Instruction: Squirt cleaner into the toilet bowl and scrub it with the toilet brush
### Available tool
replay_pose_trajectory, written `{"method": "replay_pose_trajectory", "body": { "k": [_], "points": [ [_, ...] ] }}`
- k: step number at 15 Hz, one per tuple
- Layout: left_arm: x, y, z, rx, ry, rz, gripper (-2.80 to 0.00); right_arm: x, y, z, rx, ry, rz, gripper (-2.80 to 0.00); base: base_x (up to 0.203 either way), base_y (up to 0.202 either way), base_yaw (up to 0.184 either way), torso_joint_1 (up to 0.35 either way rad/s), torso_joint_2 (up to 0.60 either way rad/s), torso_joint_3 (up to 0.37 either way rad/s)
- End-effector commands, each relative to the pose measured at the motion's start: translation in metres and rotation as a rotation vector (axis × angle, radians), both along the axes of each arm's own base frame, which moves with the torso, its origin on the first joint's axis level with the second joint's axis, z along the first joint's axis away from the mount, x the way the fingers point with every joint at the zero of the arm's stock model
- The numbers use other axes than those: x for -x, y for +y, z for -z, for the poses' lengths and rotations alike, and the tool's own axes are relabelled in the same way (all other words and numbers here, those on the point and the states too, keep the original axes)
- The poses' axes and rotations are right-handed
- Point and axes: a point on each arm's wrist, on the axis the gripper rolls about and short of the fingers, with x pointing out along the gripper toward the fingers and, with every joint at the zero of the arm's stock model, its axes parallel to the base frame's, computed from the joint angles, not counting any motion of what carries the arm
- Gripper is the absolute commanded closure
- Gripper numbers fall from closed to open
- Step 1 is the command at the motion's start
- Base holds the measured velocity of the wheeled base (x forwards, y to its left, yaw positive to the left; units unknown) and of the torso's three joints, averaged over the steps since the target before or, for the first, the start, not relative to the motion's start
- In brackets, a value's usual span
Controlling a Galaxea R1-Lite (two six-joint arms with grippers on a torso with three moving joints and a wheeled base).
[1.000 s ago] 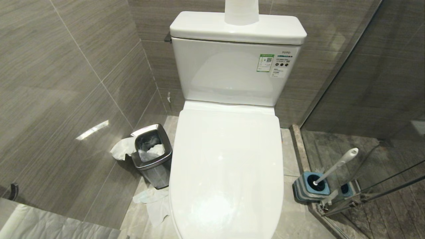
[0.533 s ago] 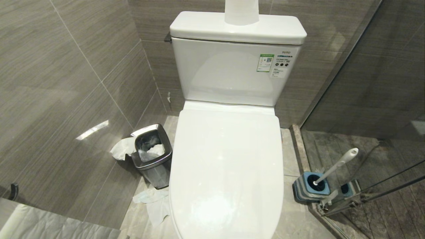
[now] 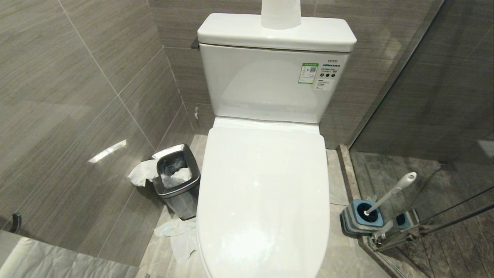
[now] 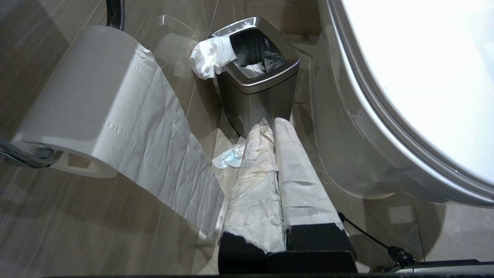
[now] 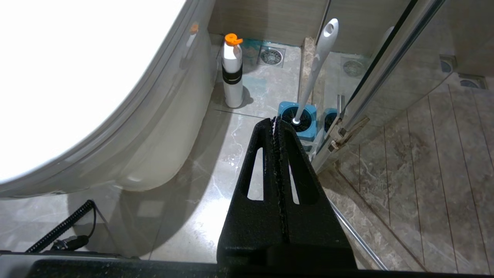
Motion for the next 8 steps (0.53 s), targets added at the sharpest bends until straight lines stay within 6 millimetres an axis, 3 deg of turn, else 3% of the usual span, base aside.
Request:
{"method": "replay_pose_trajectory", "body": {
  "k": [1, 8],
  "points": [
    [-0.0001, 0.0000, 0.0004, 0.000, 0.002, 0.000, 0.00, 0.0000, 0.0000, -0.0001, 0.000, 0.000, 0.001, 0.00, 0.000, 0.000, 0.000, 0.000, 0.00, 0.000],
    [-0.0001, 0.0000, 0.0004, 0.000, 0.002, -0.001, 0.00, 0.0000, 0.0000, -0.0003, 0.000, 0.000, -0.001, 0.00, 0.000, 0.000, 0.000, 0.000, 0.00, 0.000]
  ]
}}
